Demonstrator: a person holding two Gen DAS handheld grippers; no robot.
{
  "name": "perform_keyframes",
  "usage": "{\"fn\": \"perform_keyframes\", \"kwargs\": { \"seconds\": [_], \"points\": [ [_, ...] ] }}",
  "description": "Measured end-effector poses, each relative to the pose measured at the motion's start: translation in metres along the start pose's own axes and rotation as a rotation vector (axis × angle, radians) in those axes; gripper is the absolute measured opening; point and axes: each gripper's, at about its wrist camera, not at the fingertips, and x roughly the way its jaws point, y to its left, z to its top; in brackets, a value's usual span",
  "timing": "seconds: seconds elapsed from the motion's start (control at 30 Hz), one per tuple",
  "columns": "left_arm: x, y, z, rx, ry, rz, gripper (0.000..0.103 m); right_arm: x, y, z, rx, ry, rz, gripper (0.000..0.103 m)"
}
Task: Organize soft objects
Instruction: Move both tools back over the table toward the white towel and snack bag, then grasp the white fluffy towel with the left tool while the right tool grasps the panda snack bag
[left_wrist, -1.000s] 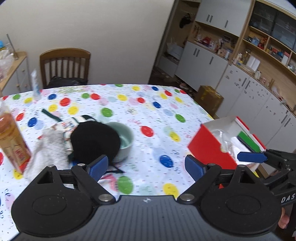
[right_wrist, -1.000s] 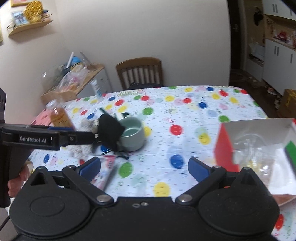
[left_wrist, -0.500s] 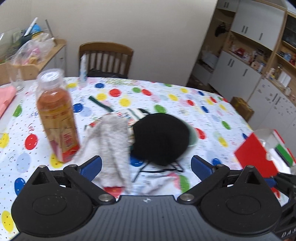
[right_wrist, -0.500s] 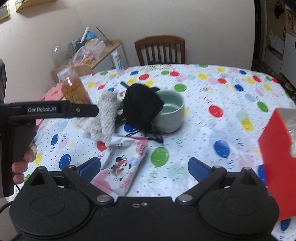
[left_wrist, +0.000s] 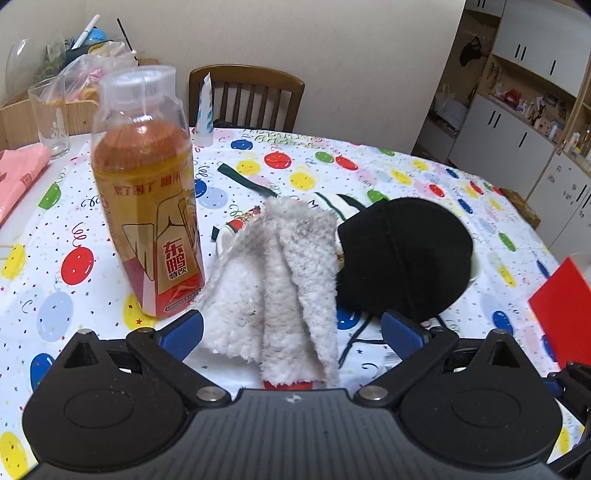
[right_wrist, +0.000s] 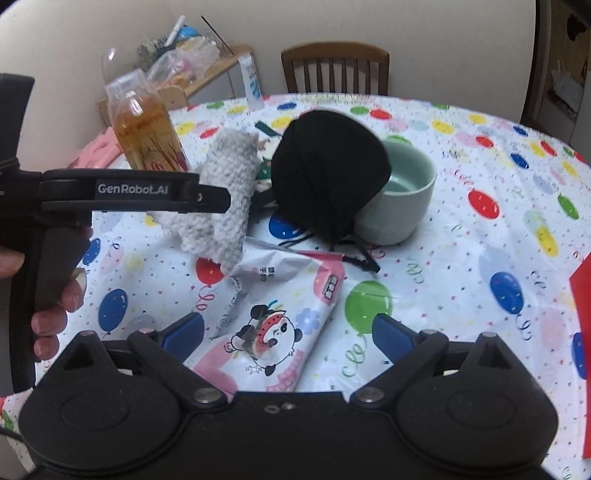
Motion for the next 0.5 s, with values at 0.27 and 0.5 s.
{"fn": "perform_keyframes", "kwargs": {
  "seconds": [0.27,0.5],
  "points": [
    [0.025,-0.009,-0.004,0.074,0.014,0.05,0.102,0.027,0.004,0.004,0.047,0.049,-0.003,0.092],
    [0.034,-0.011,-0.007,0.096,0.02,0.066,0.081,0.039,0.009,0.003,0.05,0.077,-0.006,0.081]
  ]
}}
